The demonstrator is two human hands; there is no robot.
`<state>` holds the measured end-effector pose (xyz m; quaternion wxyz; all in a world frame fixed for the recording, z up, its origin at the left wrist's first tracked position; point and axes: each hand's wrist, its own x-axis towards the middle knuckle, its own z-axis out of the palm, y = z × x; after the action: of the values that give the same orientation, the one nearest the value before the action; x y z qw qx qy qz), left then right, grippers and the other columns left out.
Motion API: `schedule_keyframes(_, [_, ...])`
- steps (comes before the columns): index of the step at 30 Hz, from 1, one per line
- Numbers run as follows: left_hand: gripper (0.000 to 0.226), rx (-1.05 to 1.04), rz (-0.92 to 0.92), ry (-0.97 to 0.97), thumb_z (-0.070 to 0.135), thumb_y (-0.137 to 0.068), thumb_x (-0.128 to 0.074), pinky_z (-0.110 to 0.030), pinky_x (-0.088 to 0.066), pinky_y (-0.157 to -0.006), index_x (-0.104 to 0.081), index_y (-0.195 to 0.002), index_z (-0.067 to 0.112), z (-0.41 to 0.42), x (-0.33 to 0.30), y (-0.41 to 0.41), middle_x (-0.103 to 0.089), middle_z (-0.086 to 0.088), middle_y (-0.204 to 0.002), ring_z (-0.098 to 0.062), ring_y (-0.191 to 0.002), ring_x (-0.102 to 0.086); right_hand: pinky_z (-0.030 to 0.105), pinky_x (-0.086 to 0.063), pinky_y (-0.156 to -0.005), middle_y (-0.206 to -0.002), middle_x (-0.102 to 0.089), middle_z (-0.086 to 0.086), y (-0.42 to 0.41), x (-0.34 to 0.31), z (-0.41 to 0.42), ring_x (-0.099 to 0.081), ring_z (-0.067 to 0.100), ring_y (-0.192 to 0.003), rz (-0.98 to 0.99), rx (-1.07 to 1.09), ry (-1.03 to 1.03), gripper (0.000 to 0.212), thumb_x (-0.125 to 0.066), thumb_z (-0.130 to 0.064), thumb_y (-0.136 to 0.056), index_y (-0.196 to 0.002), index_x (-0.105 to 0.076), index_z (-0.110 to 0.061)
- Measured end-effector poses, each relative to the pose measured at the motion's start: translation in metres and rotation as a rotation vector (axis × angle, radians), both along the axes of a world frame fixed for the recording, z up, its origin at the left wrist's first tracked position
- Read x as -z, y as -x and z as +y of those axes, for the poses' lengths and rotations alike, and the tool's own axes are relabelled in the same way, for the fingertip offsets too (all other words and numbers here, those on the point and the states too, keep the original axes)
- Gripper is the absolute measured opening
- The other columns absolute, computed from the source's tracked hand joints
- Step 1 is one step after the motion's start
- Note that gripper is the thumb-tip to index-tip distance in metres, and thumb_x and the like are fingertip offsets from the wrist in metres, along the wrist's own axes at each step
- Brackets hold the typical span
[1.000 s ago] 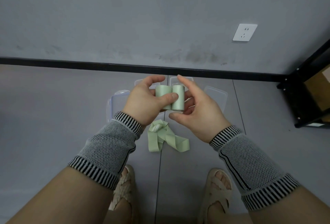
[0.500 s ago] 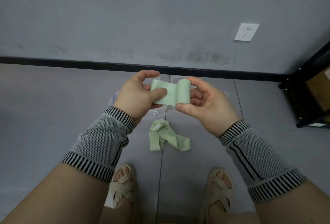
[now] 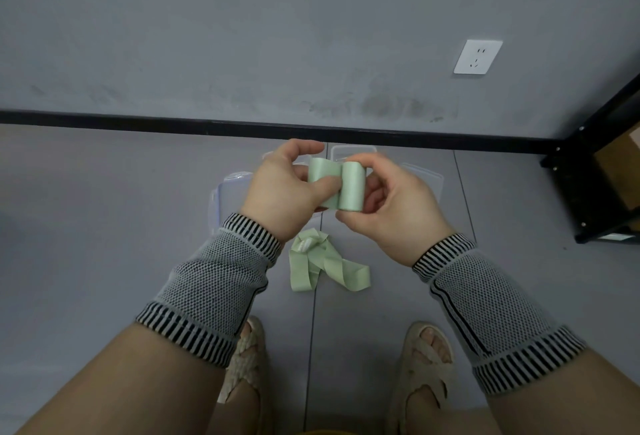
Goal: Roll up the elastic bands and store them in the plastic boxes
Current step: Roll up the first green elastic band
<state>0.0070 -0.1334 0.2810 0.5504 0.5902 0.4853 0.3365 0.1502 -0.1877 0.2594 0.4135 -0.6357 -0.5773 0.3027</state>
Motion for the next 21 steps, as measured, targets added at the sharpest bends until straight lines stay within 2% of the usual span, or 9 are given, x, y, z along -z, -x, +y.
schedule_keyframes(6, [0.051,0.029,0.020,0.016,0.013,-0.072,-0.078,-0.041,-0.058,-0.078,-0.054,-0.116,0.019,-0.005,0.000,-0.004,-0.071,-0.010,-0.090,-0.023,-0.082,-0.070,0.020,-0.047,-0.064,-0.071,-0.051,-0.013,0.000,0.000,-0.002,-0.050,0.002,-0.060,-0.101,0.002,-0.015,0.050,-0.078,-0.020,-0.070,-0.111,-0.055,-0.037])
schedule_keyframes(10, [0.046,0.018,-0.038,0.061,0.007,-0.074,-0.076,-0.043,-0.058,-0.077,-0.053,-0.112,0.019,-0.003,0.000,-0.002,-0.071,-0.014,-0.091,-0.027,-0.083,-0.070,0.020,-0.050,-0.070,-0.080,-0.053,-0.014,0.000,-0.002,-0.001,-0.054,0.003,-0.065,-0.046,-0.029,0.011,0.074,-0.080,-0.020,-0.071,-0.132,-0.044,-0.039])
schedule_keyframes(15, [0.040,0.039,-0.054,0.103,0.006,-0.078,-0.073,-0.035,-0.058,-0.070,-0.055,-0.111,0.019,-0.001,0.001,0.001,-0.070,-0.010,-0.083,-0.021,-0.076,-0.070,0.029,-0.054,-0.070,-0.080,-0.064,-0.001,-0.003,0.000,-0.001,-0.061,0.007,-0.065,0.024,-0.063,0.020,0.055,-0.082,-0.018,-0.070,-0.112,-0.053,-0.039])
schedule_keyframes(18, [0.029,-0.015,-0.042,0.125,0.005,-0.082,-0.067,-0.025,-0.057,-0.061,-0.059,-0.108,0.016,0.003,-0.001,0.007,-0.066,-0.010,-0.081,-0.014,-0.068,-0.068,0.027,-0.053,-0.067,-0.081,-0.065,0.002,-0.007,0.000,-0.001,-0.062,0.010,-0.067,0.126,-0.087,0.027,0.055,-0.082,-0.013,-0.070,-0.108,-0.053,-0.041])
schedule_keyframes(21, [0.026,-0.033,-0.060,0.130,0.003,-0.082,-0.066,-0.022,-0.054,-0.056,-0.060,-0.102,0.018,0.005,-0.003,0.011,-0.064,-0.005,-0.072,-0.010,-0.062,-0.067,0.025,-0.053,-0.068,-0.080,-0.067,-0.003,-0.010,-0.002,-0.001,-0.063,0.009,-0.069,0.183,-0.105,0.008,0.056,-0.082,-0.012,-0.069,-0.106,-0.053,-0.043])
